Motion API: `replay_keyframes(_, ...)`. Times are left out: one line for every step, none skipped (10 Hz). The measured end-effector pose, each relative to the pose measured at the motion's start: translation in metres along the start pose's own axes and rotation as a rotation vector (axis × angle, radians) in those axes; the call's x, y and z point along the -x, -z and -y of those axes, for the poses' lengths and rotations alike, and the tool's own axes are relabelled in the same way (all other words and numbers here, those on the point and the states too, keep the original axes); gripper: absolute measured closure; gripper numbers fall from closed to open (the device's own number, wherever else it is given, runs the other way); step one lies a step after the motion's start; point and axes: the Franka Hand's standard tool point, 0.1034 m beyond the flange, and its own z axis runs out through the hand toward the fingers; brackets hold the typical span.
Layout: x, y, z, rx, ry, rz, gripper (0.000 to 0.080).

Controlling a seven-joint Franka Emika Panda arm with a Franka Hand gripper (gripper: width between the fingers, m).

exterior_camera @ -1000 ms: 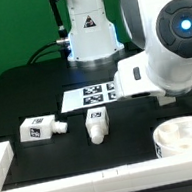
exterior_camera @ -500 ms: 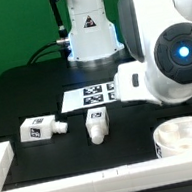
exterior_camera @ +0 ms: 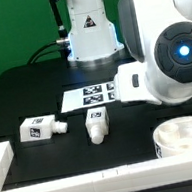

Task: Assemble stool

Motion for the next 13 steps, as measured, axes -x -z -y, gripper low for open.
replay_keyframes(0.006,0.012,-0.005,-0.006,0.008,0.002,0.0478)
replay_keyframes(0.015,0.032,-0.009,-0.018,0.010,-0.010,0.0478)
replay_keyframes(0.021,0.059,-0.009,-0.025,0.027,-0.077,0.0478)
replay_keyframes(0.023,0.082,-0.010,0.002,0.140,-0.191,0.0478)
replay_keyframes(0.018,0.085,-0.009,0.049,0.264,-0.319,0.0478)
replay_keyframes(0.021,0.079,-0.009,0.032,0.225,-0.364,0.0478)
replay_keyframes(0.019,0.081,-0.009,0.026,0.224,-0.404,0.0476)
replay_keyframes(0.018,0.090,-0.007,-0.001,0.218,-0.475,0.0476)
replay_keyframes(0.030,0.117,-0.005,-0.083,0.203,-0.509,0.0476)
replay_keyframes(0.038,0.147,-0.011,-0.115,0.201,-0.567,0.0476)
replay_keyframes(0.043,0.159,-0.010,-0.120,0.202,-0.643,0.0476)
replay_keyframes(0.039,0.158,-0.009,-0.124,0.198,-0.726,0.0476)
replay_keyframes(0.038,0.158,-0.010,-0.127,0.194,-0.780,0.0476)
